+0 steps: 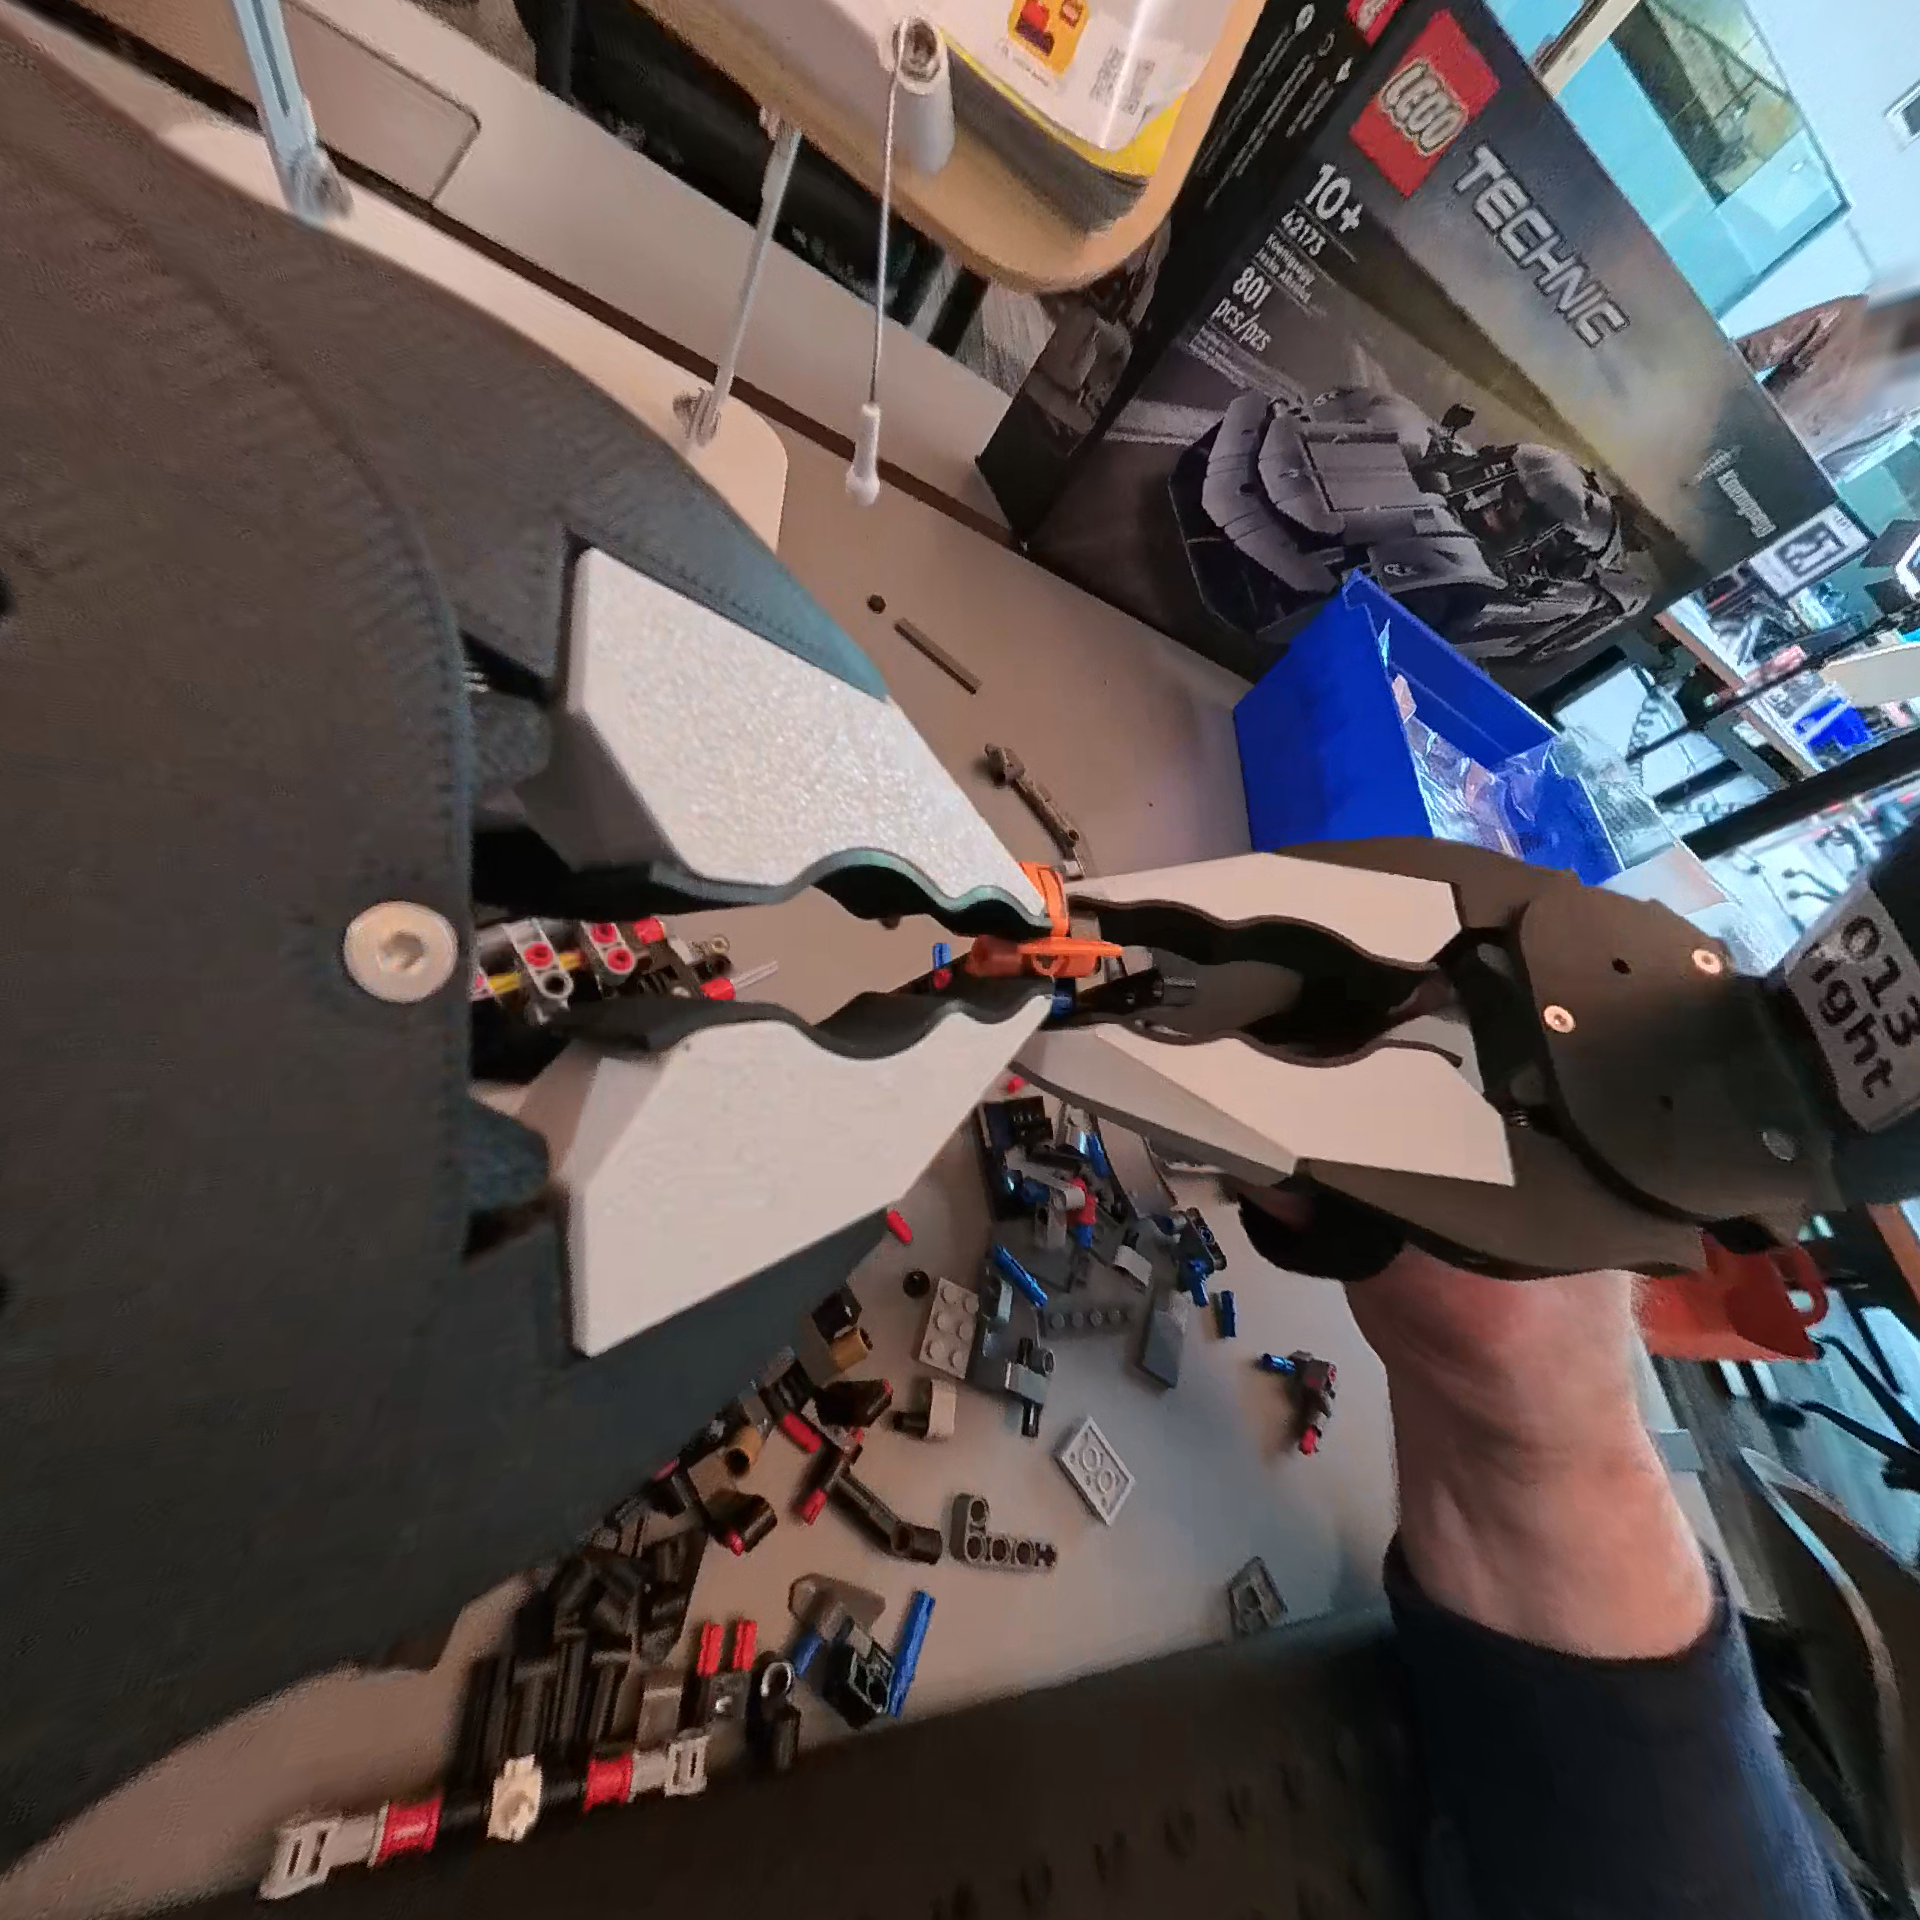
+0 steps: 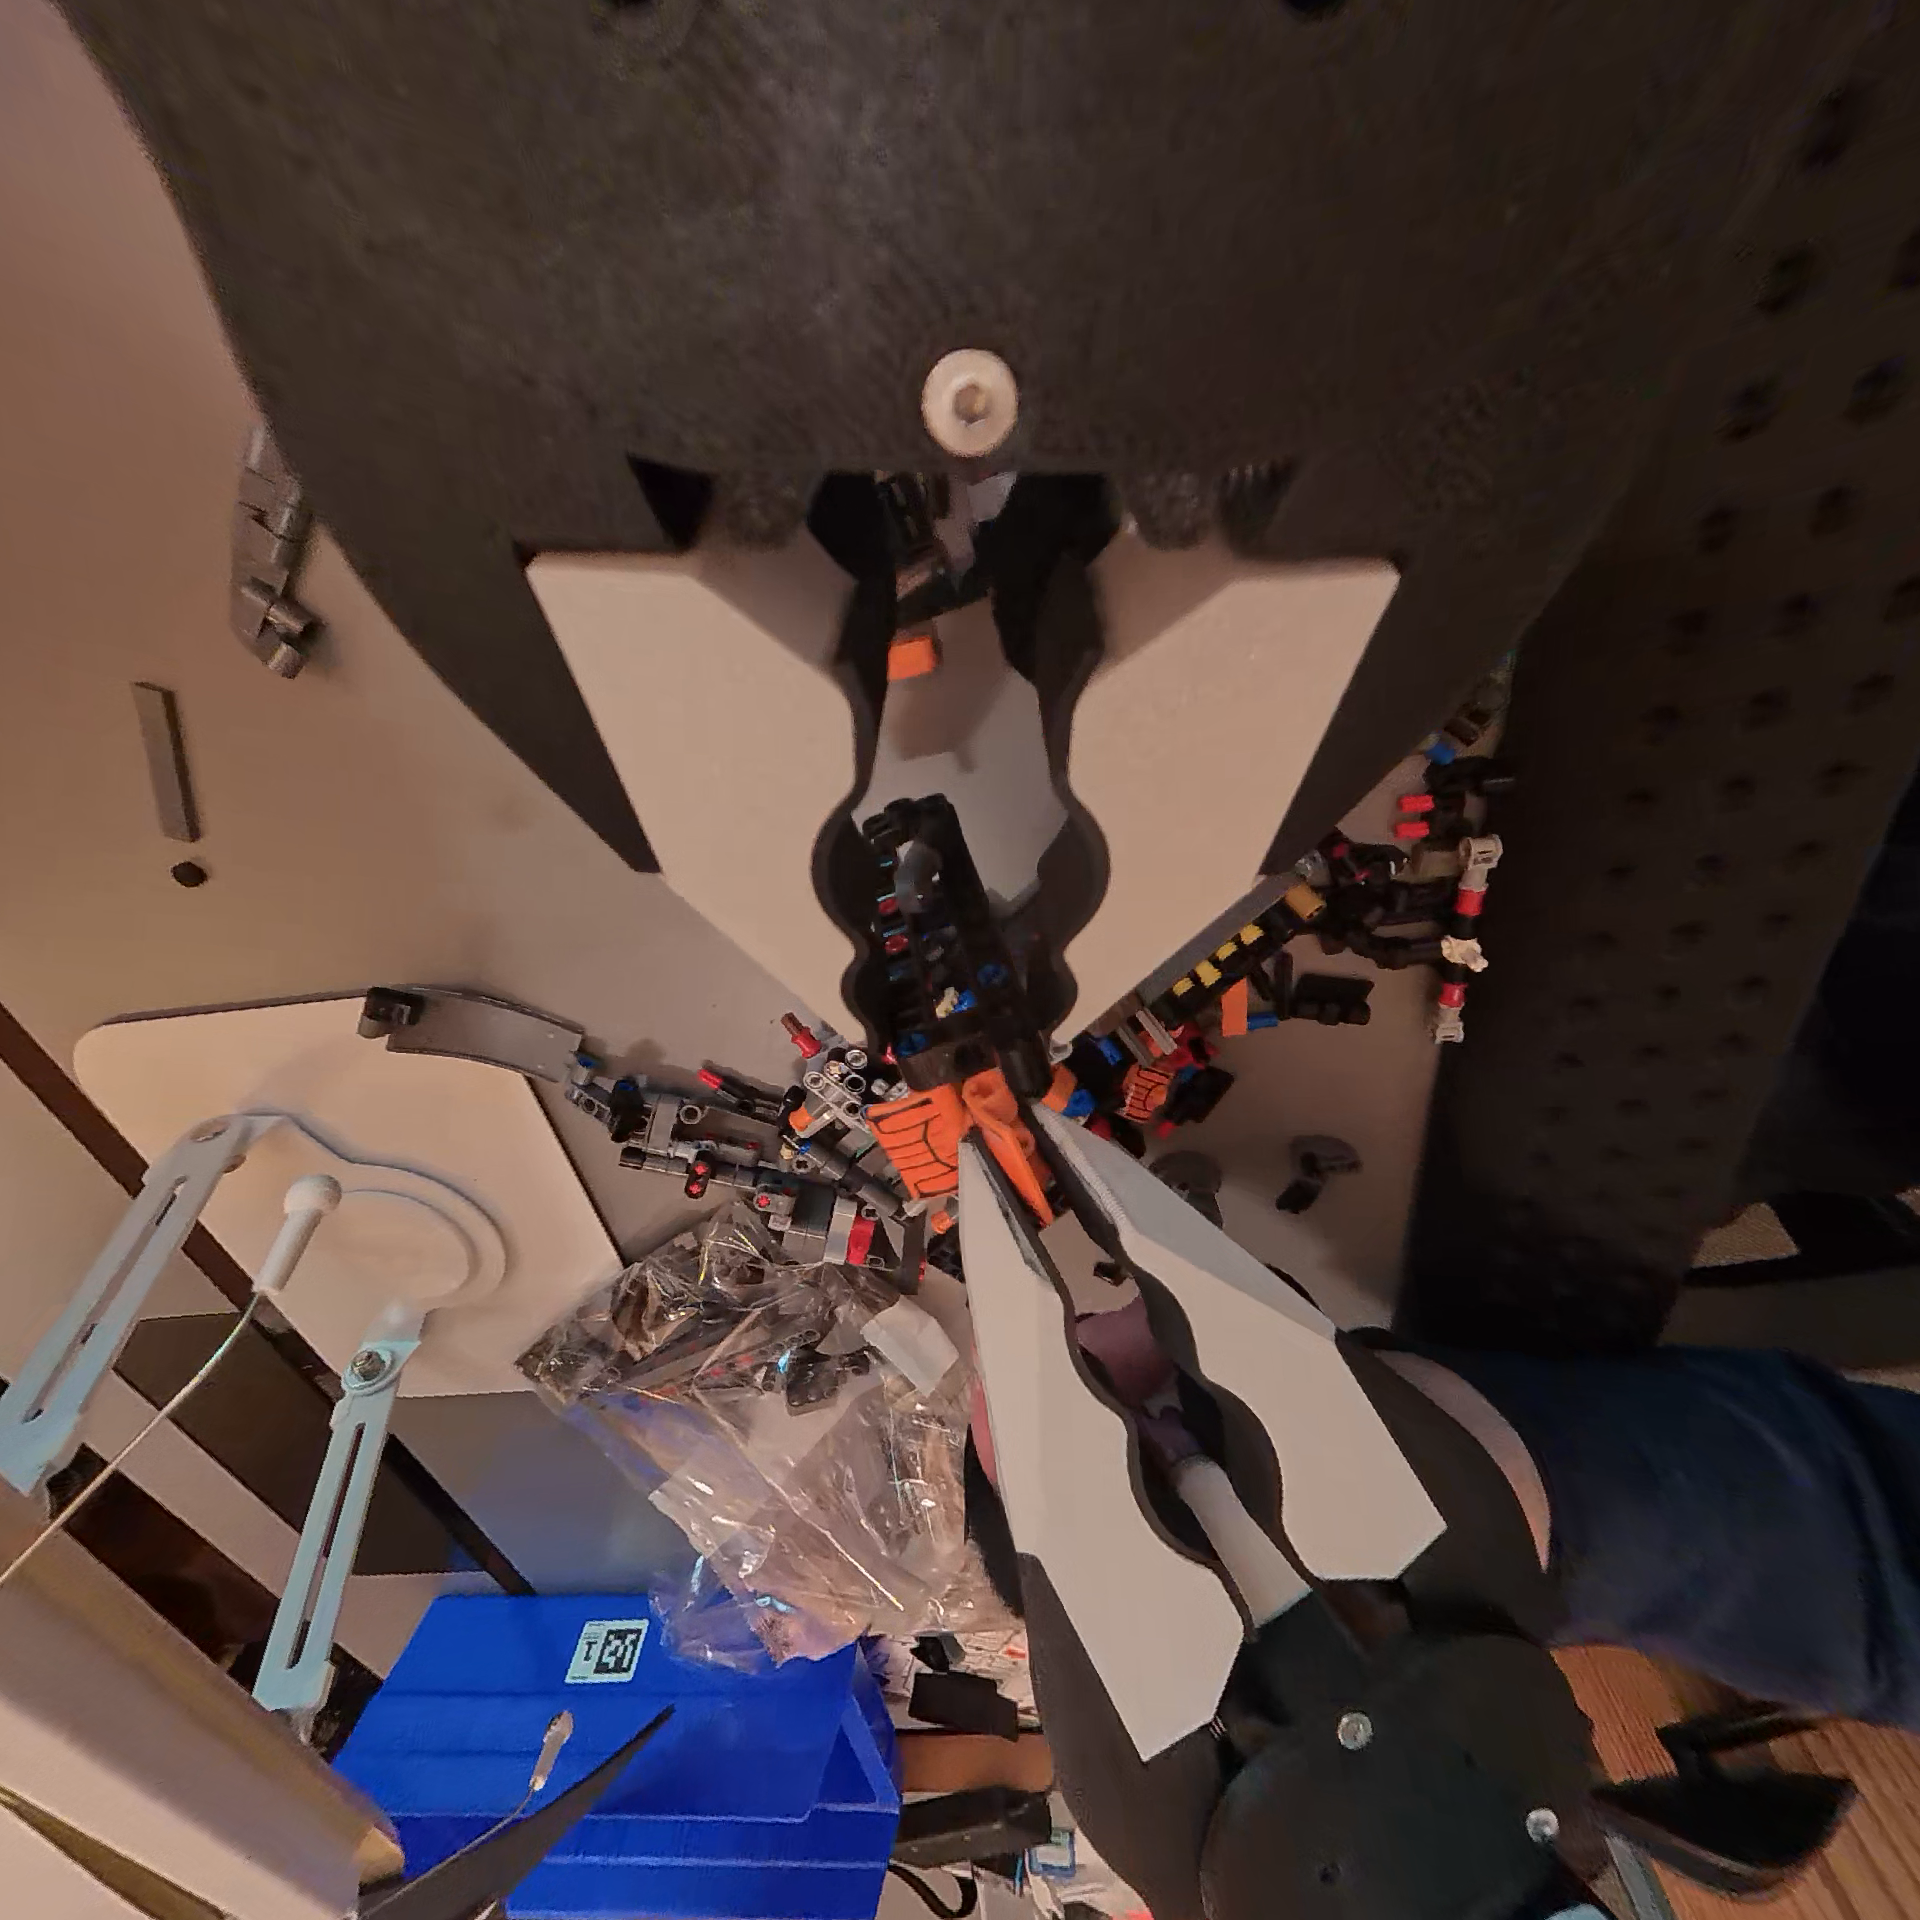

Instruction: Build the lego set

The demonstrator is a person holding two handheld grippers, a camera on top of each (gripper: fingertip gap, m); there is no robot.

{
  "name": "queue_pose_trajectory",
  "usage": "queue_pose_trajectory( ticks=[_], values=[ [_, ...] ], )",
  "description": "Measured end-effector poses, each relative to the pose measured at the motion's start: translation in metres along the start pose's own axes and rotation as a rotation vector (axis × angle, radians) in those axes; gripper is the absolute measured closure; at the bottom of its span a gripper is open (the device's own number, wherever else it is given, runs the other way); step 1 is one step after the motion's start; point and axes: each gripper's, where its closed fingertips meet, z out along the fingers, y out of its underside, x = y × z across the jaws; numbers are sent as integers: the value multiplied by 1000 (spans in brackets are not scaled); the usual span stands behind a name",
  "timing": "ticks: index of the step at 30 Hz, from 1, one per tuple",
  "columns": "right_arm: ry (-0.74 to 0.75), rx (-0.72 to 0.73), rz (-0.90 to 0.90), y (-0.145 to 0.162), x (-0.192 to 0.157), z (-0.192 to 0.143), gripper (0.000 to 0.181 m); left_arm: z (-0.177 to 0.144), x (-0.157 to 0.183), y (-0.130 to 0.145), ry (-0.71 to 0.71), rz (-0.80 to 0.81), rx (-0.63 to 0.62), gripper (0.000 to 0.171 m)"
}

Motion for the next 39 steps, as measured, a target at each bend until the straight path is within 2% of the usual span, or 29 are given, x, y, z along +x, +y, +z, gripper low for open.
queue_pose_trajectory(
  ticks=[4,11,20,25,32,39],
  values=[
    [22,-19,-48,1,-1,0,158,-1,1,-1,-25,38,-28,167],
    [74,-48,-102,2,0,4,158,-3,-1,-2,10,-39,-6,168],
    [112,-71,-121,1,2,4,158,-5,-7,-2,144,-320,88,167],
    [53,-21,-80,-5,-4,1,158,-11,-5,-8,155,-288,94,168],
    [96,-63,-137,-3,-5,1,158,-12,-5,-7,239,-436,128,168],
    [136,-67,-193,-7,-6,1,158,-18,-4,-9,227,-385,109,168]
  ],
)
